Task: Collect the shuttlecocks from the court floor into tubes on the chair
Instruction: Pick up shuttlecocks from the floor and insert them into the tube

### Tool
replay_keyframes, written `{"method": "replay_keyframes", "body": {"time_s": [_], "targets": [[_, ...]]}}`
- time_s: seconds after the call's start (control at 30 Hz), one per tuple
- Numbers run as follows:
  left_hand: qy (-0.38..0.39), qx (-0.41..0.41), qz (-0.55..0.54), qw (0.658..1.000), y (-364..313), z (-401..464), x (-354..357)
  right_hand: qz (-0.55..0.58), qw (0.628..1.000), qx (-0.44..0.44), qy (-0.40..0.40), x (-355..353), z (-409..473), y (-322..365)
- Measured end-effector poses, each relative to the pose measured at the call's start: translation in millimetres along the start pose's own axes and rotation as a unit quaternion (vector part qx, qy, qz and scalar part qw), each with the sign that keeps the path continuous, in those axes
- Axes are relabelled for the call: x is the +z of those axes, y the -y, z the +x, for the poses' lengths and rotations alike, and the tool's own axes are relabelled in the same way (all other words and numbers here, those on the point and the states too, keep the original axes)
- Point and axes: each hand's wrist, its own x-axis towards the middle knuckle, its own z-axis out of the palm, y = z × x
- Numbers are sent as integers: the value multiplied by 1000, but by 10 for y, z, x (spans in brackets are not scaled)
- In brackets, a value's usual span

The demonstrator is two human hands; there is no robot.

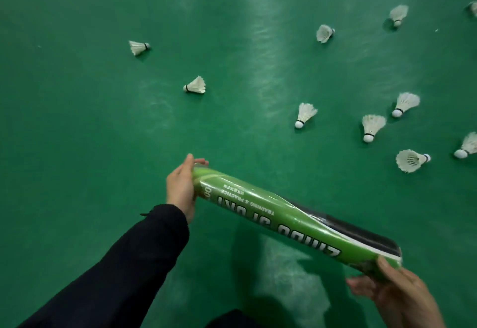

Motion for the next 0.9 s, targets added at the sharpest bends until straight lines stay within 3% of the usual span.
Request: {"method": "replay_keyframes", "body": {"time_s": [0.23,0.37,0.43,0.57,0.9], "targets": [[126,9,62,990,-110,-442,775,-99,993,55,-41,-342,-479,760],[200,25,92,975,-239,-804,1200,-64,993,93,-43,-592,-880,1118],[226,36,108,967,-275,-925,1438,-39,995,55,-77,-707,-960,1168],[223,58,135,964,-134,-1030,1970,6,980,-30,-199,-1077,-813,1105],[211,53,168,961,426,-960,2908,49,983,7,-178,-1900,-160,1238]]}}
